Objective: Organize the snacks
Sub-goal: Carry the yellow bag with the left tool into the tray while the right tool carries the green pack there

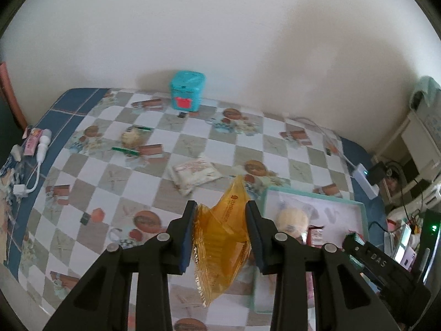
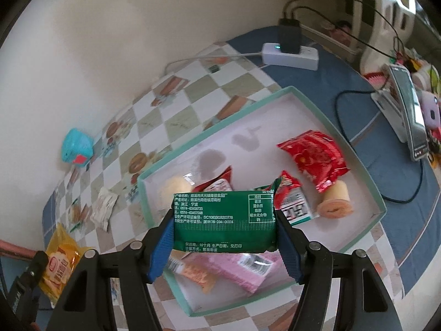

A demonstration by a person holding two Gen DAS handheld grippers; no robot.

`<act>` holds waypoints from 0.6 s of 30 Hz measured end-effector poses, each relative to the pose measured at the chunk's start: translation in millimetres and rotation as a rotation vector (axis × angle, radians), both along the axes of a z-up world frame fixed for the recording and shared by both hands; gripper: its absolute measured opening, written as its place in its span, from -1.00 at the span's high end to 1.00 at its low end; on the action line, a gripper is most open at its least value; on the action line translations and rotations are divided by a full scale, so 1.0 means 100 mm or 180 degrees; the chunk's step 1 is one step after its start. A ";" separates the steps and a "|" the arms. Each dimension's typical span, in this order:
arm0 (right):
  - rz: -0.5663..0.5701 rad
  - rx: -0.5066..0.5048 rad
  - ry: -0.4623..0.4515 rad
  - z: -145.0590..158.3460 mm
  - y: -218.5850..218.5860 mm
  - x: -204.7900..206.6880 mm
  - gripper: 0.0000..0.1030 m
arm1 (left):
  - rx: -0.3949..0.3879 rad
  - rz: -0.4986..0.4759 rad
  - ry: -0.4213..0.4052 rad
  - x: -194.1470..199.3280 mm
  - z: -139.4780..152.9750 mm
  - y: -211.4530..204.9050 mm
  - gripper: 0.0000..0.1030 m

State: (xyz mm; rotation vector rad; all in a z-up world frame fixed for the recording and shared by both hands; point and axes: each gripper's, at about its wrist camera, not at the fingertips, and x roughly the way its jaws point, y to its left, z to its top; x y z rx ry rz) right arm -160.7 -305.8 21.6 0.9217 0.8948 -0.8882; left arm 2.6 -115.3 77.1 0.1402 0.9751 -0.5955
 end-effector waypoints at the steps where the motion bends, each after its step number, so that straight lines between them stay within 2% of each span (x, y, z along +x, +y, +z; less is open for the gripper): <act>1: -0.0028 0.0009 0.0003 -0.01 -0.03 -0.03 -0.37 | 0.0003 -0.0038 -0.0002 -0.03 0.00 -0.05 0.28; 18: -0.0331 0.0161 0.0048 -0.20 -0.37 -0.36 -0.37 | 0.0010 -0.0674 0.0115 -0.59 -0.16 -0.88 0.29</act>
